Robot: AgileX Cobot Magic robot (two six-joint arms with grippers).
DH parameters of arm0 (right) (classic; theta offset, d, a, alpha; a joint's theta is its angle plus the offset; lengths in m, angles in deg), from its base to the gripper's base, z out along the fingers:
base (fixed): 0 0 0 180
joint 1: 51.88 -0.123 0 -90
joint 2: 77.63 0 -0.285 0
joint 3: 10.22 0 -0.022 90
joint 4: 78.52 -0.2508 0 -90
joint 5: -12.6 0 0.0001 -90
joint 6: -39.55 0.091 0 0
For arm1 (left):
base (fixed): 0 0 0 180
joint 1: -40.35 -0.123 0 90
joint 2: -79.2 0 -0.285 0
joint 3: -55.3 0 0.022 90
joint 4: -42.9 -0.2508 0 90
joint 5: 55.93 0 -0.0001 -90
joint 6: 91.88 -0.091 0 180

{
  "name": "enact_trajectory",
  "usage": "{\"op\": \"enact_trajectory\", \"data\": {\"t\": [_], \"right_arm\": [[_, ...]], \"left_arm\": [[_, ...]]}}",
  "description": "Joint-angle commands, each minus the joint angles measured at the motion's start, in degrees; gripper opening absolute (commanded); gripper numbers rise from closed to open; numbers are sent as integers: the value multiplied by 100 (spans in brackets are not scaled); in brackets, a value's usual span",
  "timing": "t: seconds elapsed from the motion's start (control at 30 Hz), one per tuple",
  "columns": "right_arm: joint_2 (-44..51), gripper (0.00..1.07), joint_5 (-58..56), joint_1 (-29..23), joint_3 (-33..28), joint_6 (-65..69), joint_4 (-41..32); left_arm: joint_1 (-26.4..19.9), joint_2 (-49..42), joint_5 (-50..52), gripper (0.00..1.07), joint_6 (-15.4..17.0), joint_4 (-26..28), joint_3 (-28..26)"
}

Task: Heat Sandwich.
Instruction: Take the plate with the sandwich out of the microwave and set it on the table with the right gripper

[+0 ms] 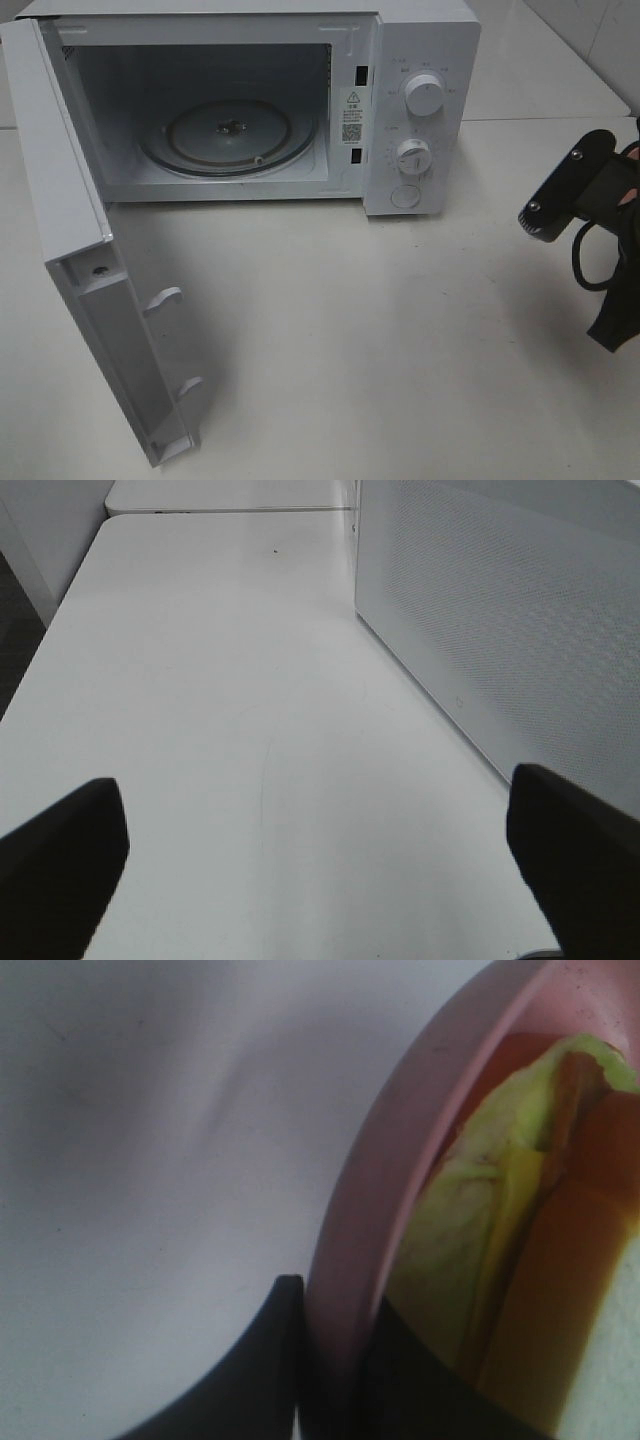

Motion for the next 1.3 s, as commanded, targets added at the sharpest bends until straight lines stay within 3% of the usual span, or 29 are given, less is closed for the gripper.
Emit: {"op": "enact_trajectory", "data": {"t": [0.03, 0.7, 0.9, 1.3], "right_arm": [[-86, 5, -69, 218, 97, 258, 223], [-327, 6, 756, 1593, 92, 779, 413], [-676, 6, 928, 1730, 92, 991, 453], [-1736, 7, 1175, 1736, 86, 2189, 1478]], "left_arm": [[-23, -149, 57, 98, 29, 0, 23], [-23, -149, 57, 98, 29, 0, 23], [-23, -149, 57, 98, 29, 0, 23], [-23, -149, 57, 98, 29, 0, 23]]}}
